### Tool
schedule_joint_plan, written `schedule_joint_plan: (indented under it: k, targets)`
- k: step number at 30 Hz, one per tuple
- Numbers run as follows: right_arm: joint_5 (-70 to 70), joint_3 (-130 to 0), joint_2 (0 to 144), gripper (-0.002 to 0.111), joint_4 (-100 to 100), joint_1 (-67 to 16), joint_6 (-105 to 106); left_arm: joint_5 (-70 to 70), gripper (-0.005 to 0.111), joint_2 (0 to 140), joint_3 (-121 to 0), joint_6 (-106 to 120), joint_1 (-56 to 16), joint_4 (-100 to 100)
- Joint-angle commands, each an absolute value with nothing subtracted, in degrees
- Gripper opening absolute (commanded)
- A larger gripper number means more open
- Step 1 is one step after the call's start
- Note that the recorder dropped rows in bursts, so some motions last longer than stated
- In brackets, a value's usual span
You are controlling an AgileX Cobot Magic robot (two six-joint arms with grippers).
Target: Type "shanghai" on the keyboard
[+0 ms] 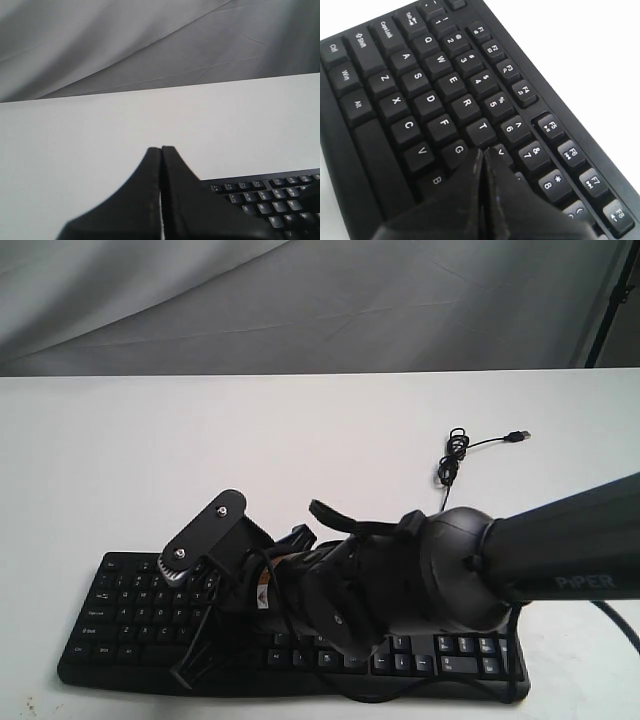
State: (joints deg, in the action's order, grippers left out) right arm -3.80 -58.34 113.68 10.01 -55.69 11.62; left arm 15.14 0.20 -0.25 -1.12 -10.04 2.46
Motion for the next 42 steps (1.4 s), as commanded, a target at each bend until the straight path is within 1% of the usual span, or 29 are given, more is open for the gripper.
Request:
schedule_joint_plan:
  k: [1, 21, 25, 28, 31, 33, 37, 39, 42]
  targets:
    - [-5.5, -58.1, 114.3, 0.0, 9.6, -55.4, 11.8, 15.0, 0.0, 0.0, 0.0, -1.3, -10.2, 2.5]
    - [-5.6, -58.1, 116.4, 0.0, 10.2, -55.4, 11.8, 15.0, 0.0, 0.0, 0.0, -1.3, -10.2, 2.5]
    - [-4.1, -58.1, 114.9, 0.0, 10.7, -55.4, 11.8, 15.0, 0.0, 0.0, 0.0, -1.3, -10.2, 2.5]
    - [-3.0, -58.6, 111.1, 0.0, 9.8, -55.4, 11.8, 15.0, 0.0, 0.0, 0.0, -1.3, -10.2, 2.5]
    - [2.8, -64.2, 111.9, 0.0, 8.3, -56.1, 11.8, 15.0, 0.0, 0.0, 0.0, -1.3, -10.2, 2.5]
    - [7.0, -71.9, 115.6, 0.0, 6.6, -57.9, 11.8, 15.0, 0.0, 0.0, 0.0, -1.3, -10.2, 2.5]
    - [10.7, -81.8, 122.7, 0.0, 6.0, -60.0, 11.9, 15.0, 0.0, 0.0, 0.0, -1.3, -10.2, 2.5]
    - [11.6, -84.1, 125.1, 0.0, 6.0, -60.1, 11.9, 15.0, 0.0, 0.0, 0.0, -1.3, -10.2, 2.5]
    - [11.2, -84.1, 126.0, 0.0, 6.0, -60.1, 11.9, 15.0, 0.0, 0.0, 0.0, -1.3, -10.2, 2.5]
